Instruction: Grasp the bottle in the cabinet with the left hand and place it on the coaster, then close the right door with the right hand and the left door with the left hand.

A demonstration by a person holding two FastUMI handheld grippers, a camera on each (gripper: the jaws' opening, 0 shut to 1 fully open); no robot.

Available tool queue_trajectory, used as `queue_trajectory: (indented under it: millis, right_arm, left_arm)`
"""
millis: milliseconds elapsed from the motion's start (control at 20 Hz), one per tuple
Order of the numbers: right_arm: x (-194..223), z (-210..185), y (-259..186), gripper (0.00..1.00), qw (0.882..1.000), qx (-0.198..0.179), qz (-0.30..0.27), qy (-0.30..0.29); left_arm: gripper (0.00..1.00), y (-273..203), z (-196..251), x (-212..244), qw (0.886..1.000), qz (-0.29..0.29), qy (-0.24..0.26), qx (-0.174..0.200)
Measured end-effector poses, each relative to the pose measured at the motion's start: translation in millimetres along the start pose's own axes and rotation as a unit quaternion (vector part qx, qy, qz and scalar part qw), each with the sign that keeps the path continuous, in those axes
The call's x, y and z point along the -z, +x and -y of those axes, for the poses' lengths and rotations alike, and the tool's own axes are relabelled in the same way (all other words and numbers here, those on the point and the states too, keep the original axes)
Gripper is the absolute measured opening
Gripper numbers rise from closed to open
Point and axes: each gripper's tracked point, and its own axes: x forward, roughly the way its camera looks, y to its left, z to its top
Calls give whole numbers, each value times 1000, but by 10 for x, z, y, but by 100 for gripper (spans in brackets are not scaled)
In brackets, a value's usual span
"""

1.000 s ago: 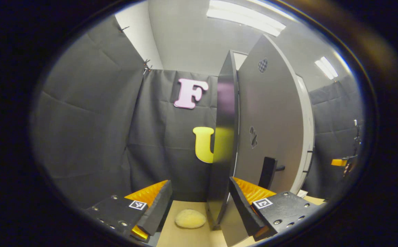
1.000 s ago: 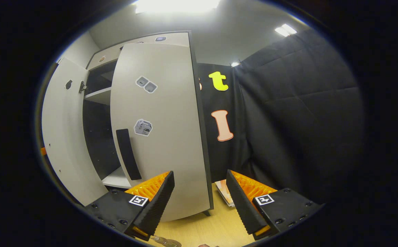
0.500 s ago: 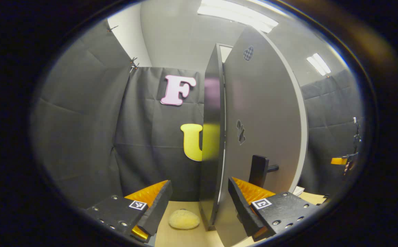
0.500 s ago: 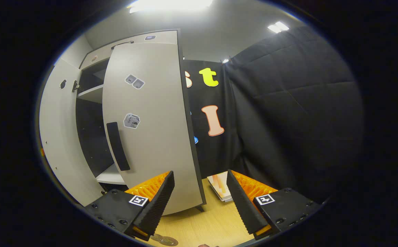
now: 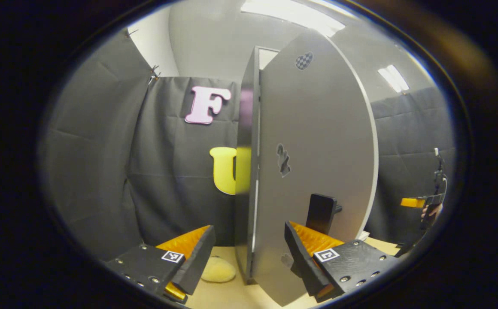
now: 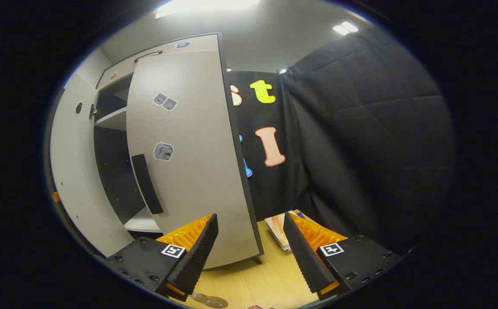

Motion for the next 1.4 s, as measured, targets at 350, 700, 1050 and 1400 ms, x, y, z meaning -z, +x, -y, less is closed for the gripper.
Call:
queue_trajectory:
  millis: [350, 700, 1050, 1400]
  right_arm:
    - [-35, 182, 227, 98, 1000, -25, -16, 1]
    - [-180, 419, 513, 98, 998, -56, -11, -1]
    - [-291, 532, 668, 98, 995, -102, -8, -20]
    - [-349, 553, 720, 98, 987, -155, -7, -35]
  left_arm:
    - [94, 47, 379, 6, 999, -1, 9, -42]
    - [94, 341, 967, 42, 998, -10, 31, -62]
    - [94, 252, 1246, -123, 986, 37, 48, -154]
    - [94, -433, 1502, -82, 982, 66, -42, -169]
